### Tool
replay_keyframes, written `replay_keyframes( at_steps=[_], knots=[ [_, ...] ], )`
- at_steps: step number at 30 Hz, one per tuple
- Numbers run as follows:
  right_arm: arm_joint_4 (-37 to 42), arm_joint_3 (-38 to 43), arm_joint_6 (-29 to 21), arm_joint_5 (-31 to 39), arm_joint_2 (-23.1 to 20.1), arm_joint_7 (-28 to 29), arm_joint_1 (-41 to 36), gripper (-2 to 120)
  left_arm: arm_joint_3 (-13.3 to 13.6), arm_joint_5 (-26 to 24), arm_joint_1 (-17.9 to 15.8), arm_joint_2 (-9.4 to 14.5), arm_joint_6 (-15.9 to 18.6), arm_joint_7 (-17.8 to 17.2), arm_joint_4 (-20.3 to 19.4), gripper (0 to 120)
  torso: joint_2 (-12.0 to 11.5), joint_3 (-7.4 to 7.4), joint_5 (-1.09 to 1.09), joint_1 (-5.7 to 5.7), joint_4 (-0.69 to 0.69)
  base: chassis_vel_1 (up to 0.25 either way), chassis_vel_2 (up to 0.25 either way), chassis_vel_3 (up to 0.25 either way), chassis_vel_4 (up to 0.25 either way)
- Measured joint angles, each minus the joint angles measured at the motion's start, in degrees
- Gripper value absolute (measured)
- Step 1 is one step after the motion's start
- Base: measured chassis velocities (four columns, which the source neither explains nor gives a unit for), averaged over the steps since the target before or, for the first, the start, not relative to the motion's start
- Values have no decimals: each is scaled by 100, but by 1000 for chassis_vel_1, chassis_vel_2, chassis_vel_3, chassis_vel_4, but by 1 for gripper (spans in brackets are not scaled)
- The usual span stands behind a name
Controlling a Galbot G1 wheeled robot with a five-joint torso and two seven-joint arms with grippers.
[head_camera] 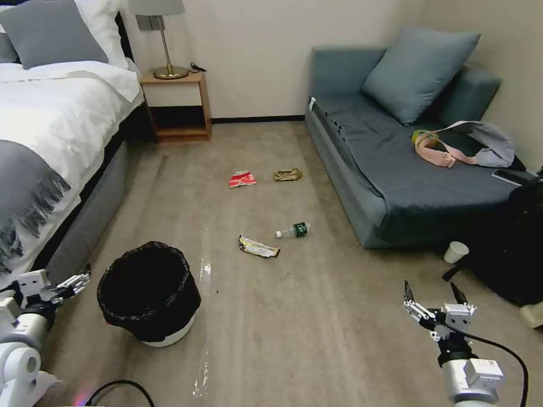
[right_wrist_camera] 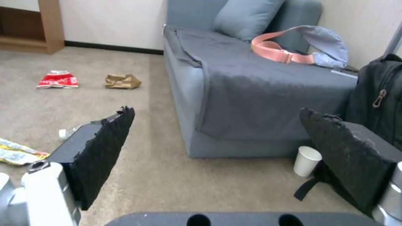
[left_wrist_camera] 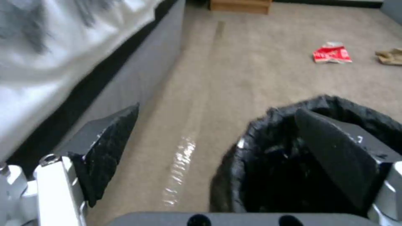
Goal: Pick up the trash bin, then pick up the garbage on the floor and place it into the trash bin.
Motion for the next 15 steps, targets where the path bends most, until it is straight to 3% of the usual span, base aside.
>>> replay_keyframes(
  at_steps=[15],
  knots=[
    [-98,-24,9,-15,42,1,41,100,337,95,-161,-88,37,6,681,100,0,0,-2,0,0,0,0,0,0]
  ],
)
